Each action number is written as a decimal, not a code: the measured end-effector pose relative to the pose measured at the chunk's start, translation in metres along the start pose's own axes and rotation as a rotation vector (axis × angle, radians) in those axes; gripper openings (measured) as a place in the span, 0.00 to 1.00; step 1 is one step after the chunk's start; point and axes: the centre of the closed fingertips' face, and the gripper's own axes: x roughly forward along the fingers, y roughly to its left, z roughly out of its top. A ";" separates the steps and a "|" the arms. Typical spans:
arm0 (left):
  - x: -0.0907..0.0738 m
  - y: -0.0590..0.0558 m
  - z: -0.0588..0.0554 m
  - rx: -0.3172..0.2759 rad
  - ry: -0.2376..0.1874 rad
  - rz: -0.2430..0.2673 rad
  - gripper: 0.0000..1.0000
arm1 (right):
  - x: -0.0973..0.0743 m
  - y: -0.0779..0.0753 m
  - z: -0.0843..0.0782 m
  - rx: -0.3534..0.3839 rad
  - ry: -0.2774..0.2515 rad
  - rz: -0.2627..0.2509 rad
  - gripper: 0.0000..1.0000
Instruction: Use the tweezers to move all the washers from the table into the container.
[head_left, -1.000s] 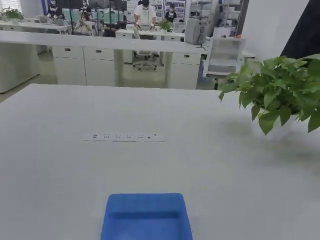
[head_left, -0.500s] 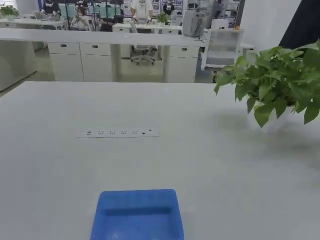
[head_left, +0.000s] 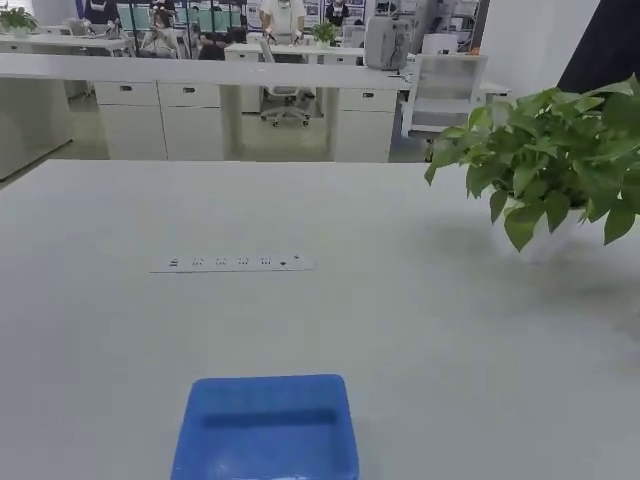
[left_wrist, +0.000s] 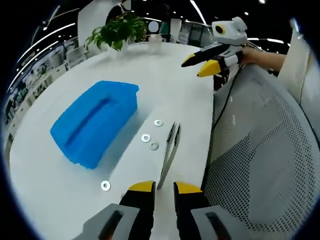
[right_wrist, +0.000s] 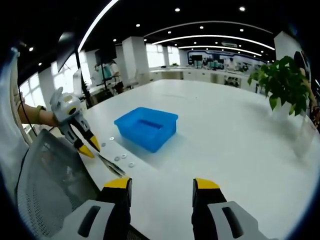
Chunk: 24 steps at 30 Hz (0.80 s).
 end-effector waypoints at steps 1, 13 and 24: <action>0.000 0.000 0.000 0.006 0.003 0.003 0.10 | 0.000 0.000 0.000 0.001 -0.002 0.001 0.45; 0.008 0.004 -0.004 0.141 0.057 0.012 0.00 | -0.001 -0.001 -0.001 -0.017 0.008 -0.008 0.41; 0.001 0.001 0.003 0.243 0.052 -0.015 0.00 | 0.000 0.002 -0.004 -0.056 0.034 0.001 0.35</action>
